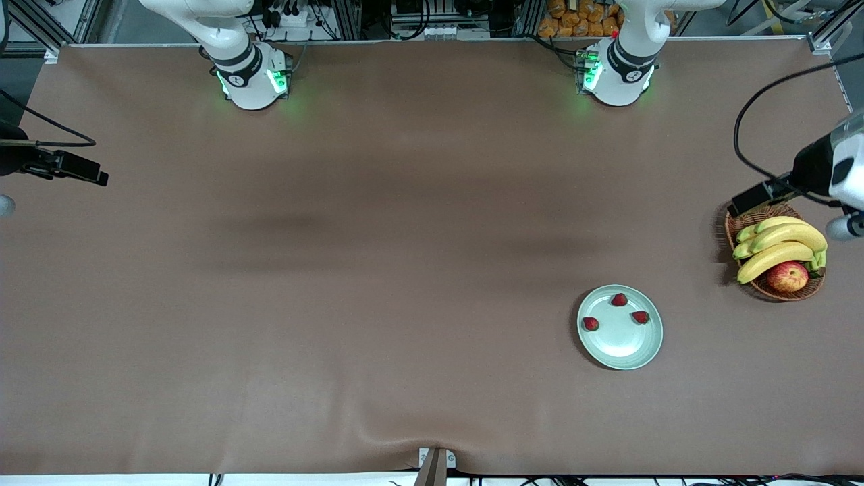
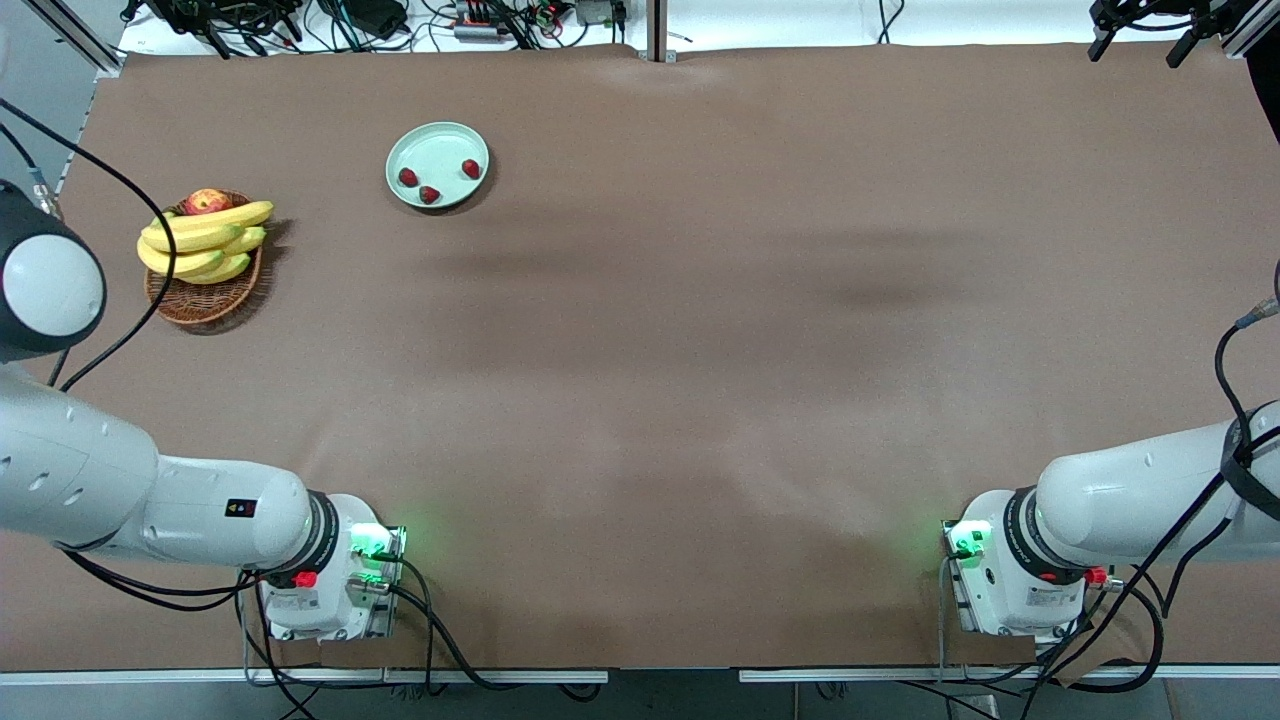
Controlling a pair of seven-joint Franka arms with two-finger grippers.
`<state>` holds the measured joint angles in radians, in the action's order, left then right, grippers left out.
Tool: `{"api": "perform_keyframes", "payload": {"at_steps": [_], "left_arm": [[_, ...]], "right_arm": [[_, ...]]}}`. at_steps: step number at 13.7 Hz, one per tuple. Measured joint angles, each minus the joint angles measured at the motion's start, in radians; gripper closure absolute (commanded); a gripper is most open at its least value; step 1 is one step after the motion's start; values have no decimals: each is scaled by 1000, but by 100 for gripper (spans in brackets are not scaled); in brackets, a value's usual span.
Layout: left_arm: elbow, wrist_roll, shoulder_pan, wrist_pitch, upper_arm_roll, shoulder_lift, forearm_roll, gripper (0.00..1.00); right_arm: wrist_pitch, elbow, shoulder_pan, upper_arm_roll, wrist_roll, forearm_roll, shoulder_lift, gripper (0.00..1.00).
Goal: Collect all strawberries into plate
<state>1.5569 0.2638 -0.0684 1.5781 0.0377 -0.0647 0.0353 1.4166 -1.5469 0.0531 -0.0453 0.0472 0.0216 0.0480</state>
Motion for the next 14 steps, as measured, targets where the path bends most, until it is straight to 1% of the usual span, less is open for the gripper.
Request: {"api": "perform_keyframes", "payload": {"at_steps": [5, 6, 8, 10, 14], "left_arm": [[7, -241, 1, -88, -11, 63, -3, 0], [10, -273, 3, -97, -24, 71, -18, 0], [16, -286, 3, -101, -65, 78, -60, 0], [17, -286, 3, -101, -91, 78, -70, 0], [16, -286, 4, -86, -92, 90, -70, 0]], "right_arm": [[-1, 2, 0, -2, 0, -1, -5, 0], [-1, 4, 0, -3, 0, -1, -5, 0], [-1, 5, 0, -3, 1, -1, -5, 0], [-1, 5, 0, -4, 1, -1, -5, 0], [-2, 5, 1, -4, 1, -1, -5, 0]]}}
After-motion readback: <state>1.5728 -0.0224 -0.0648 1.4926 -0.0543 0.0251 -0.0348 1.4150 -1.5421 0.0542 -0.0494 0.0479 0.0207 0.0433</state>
